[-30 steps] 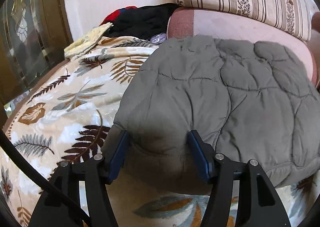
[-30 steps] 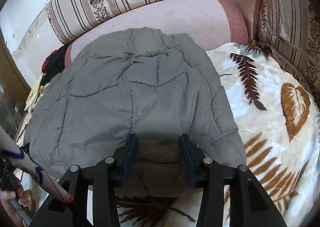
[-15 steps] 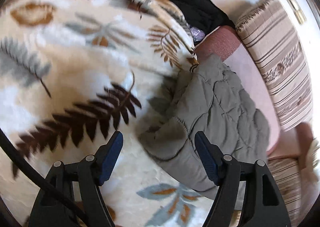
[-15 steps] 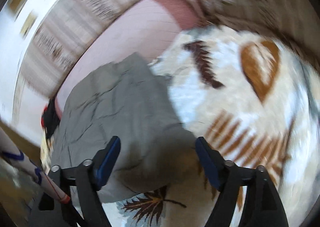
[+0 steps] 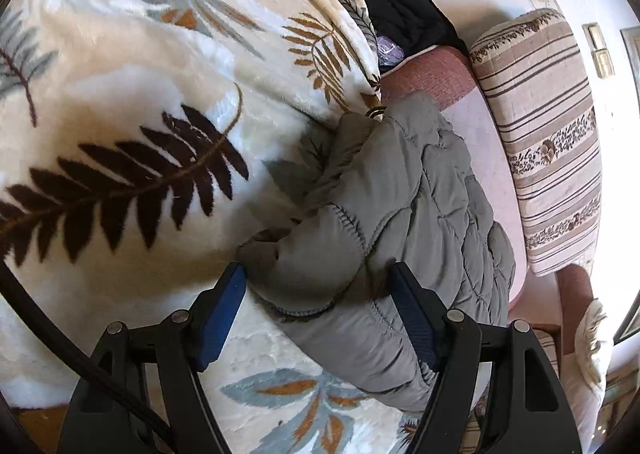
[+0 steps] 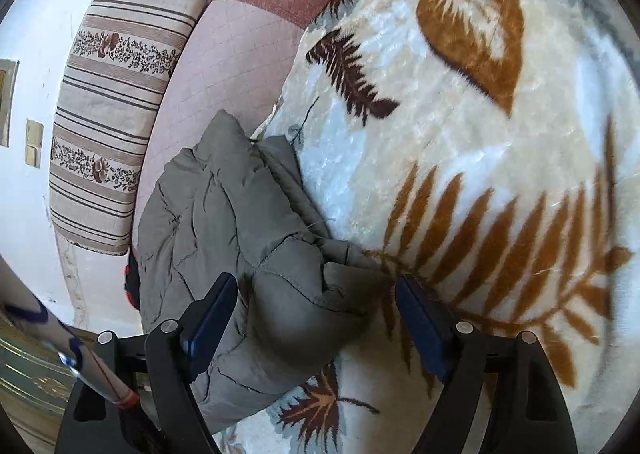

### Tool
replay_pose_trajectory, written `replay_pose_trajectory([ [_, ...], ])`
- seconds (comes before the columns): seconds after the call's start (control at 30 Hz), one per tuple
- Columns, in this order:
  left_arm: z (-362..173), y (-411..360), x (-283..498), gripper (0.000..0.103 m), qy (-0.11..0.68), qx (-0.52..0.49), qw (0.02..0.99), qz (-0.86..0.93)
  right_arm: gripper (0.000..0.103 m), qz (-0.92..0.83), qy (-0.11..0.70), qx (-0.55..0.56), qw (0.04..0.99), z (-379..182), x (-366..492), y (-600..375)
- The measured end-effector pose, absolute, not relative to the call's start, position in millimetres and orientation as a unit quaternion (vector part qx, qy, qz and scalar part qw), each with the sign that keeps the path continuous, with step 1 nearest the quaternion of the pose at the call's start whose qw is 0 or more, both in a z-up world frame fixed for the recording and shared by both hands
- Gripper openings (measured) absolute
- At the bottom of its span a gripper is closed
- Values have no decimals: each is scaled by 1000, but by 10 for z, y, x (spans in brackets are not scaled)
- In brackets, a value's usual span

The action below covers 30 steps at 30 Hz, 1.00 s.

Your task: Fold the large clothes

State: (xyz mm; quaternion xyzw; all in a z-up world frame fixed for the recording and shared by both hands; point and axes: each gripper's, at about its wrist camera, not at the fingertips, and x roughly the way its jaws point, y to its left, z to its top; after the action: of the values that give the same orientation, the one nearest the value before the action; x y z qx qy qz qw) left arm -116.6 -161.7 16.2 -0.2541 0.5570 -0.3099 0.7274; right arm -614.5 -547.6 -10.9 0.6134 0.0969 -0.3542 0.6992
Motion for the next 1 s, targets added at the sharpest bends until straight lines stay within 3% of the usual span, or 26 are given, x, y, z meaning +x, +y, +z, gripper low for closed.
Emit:
replay_pose_trajectory([
  [0.2, 49, -1695, -1155, 84, 548, -271, 725, -316, 94, -343, 78, 611, 709, -213, -6012, -5502],
  [0.4, 10, -1830, -1138, 89, 542, -263, 729, -325, 92, -346, 107, 579, 730, -274, -5794, -5528],
  [0.43, 20, -1844, -1148, 86, 539, -257, 734, -324, 88, -338, 109, 574, 738, -274, -5761, -5533],
  [0.5, 93, -1887, -1177, 72, 525, -226, 754, -325, 60, -329, 110, 571, 744, -283, -5744, -5538],
  [0.6, 286, -2000, -1278, 54, 490, -160, 792, -327, 42, -337, 133, 523, 772, -119, -5661, -5491],
  [0.73, 549, -2194, -1539, 41, 423, -47, 849, -313, 35, -392, 187, 380, 816, 263, -5435, -5257],
  [1.0, 965, -2206, -1908, 38, 340, 41, 886, -311, 30, -422, 205, 256, 845, 692, -5365, -4929],
])
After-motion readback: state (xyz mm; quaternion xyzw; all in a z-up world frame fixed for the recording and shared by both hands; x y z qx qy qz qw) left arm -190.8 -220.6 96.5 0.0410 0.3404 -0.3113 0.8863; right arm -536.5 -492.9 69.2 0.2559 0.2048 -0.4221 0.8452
